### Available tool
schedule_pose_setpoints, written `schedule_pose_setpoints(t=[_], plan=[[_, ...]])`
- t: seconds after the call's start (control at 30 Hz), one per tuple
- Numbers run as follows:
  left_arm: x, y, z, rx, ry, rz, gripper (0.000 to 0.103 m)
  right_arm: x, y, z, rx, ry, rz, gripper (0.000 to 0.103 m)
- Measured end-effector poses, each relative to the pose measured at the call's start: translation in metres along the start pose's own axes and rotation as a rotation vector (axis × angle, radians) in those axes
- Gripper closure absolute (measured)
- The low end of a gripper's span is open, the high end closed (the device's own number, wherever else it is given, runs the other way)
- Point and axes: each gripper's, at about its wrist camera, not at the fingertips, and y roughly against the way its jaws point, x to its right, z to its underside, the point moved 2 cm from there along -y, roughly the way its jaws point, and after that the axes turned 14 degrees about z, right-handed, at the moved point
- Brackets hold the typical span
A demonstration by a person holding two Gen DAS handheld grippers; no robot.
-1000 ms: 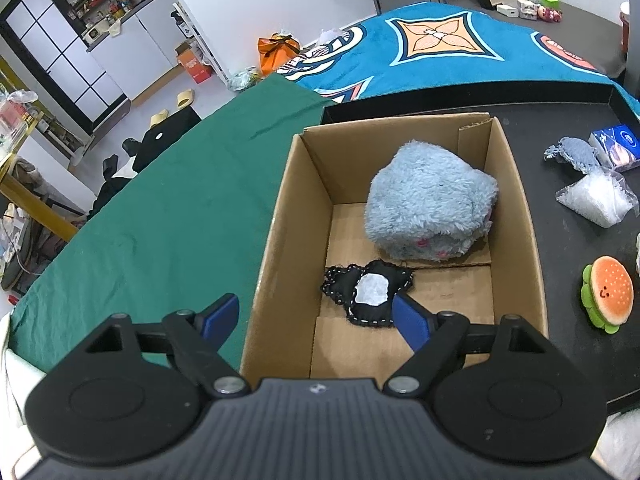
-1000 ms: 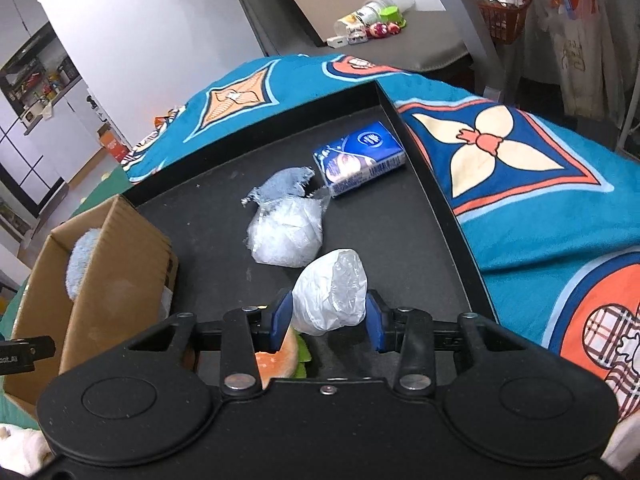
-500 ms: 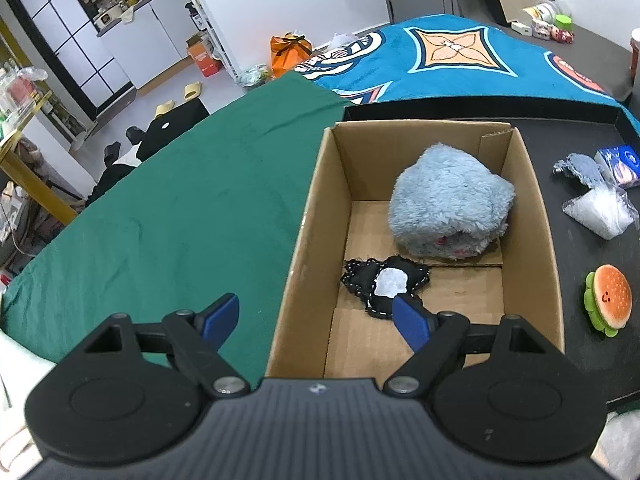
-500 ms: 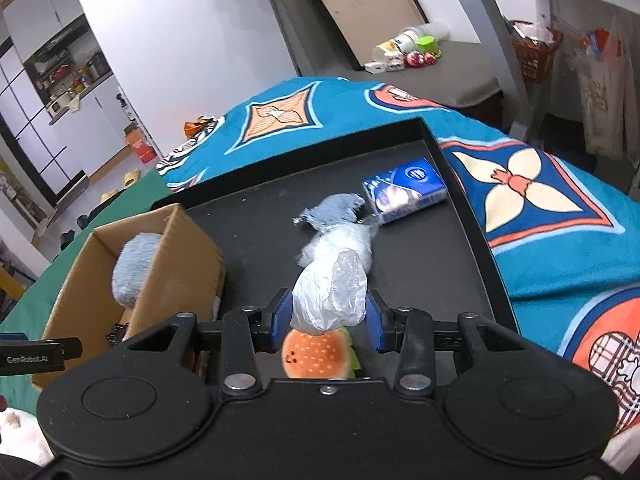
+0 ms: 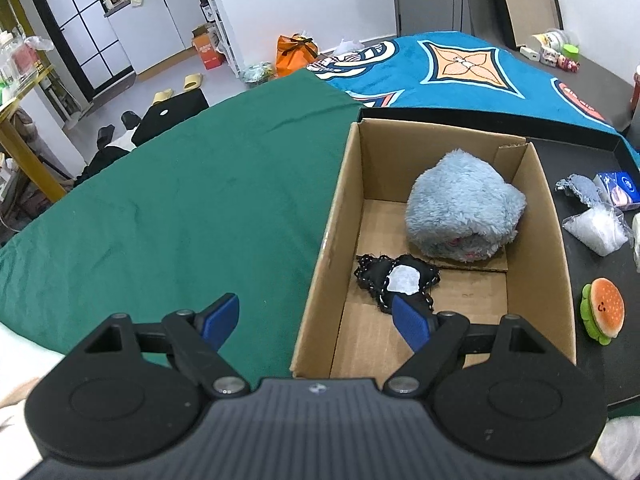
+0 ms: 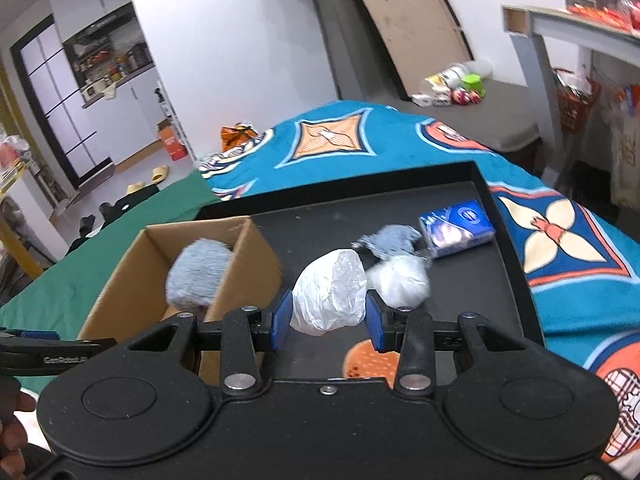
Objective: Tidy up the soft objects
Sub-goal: 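Carry the white wrapped bundle into the cardboard box and open the right gripper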
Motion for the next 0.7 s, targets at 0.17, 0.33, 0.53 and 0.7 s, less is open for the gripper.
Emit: schedule_pose_setpoints(t=[0.17, 0.33, 0.53, 0.7], plan=[[-0.007, 0.0, 0.004, 0.011, 0.018, 0.035, 0.022, -0.014, 0.008, -0.002, 0.027, 0.033, -0.015, 0.064], [-0.012, 0.002, 0.007, 0.032, 0.036, 0.077, 0.023, -0.027, 0.012, -0.005, 0.044, 0.061, -0.031, 0.064], [-0.022, 0.002, 0.012, 0.045, 0.074, 0.122, 0.032, -0.049, 0.015, -0.006, 0.052, 0.094, -0.046, 0.064], [-0.027, 0.0, 0.014, 0.05, 0.098, 0.163, 0.049, -0.068, 0.016, -0.006, 0.054, 0.122, -0.058, 0.064]])
